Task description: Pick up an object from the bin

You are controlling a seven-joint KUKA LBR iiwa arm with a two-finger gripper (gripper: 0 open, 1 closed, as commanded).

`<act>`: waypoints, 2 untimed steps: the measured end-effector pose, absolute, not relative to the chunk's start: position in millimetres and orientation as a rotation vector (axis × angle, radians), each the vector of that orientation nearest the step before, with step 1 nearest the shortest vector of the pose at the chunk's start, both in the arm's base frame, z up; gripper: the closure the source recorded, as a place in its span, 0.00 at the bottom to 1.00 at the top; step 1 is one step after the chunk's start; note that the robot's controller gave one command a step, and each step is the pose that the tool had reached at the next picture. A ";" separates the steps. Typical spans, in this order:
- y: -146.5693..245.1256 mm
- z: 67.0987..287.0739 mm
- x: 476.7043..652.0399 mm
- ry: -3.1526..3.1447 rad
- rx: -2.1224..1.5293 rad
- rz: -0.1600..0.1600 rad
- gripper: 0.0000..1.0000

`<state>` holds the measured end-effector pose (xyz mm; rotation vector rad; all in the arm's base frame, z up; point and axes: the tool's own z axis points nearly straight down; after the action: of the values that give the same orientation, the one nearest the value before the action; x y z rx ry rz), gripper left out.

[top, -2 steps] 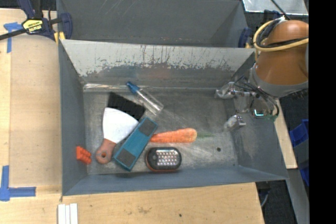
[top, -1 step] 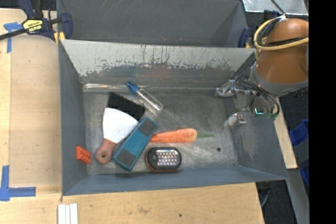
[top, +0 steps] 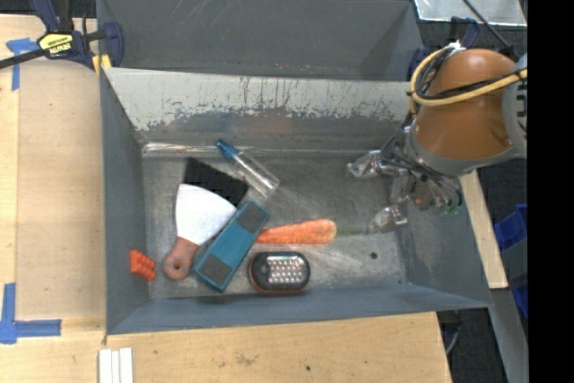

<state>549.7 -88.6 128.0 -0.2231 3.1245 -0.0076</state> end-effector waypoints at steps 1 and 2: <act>-58.2 110.7 539.8 3.101 -0.513 0.003 0.00; -12.3 99.4 518.8 3.138 -0.111 0.000 1.00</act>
Offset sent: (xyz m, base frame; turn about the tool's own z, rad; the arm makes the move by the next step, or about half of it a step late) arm -0.0315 0.0764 -0.0288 0.0733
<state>518.8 -12.3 99.4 -0.1110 3.1380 -0.0003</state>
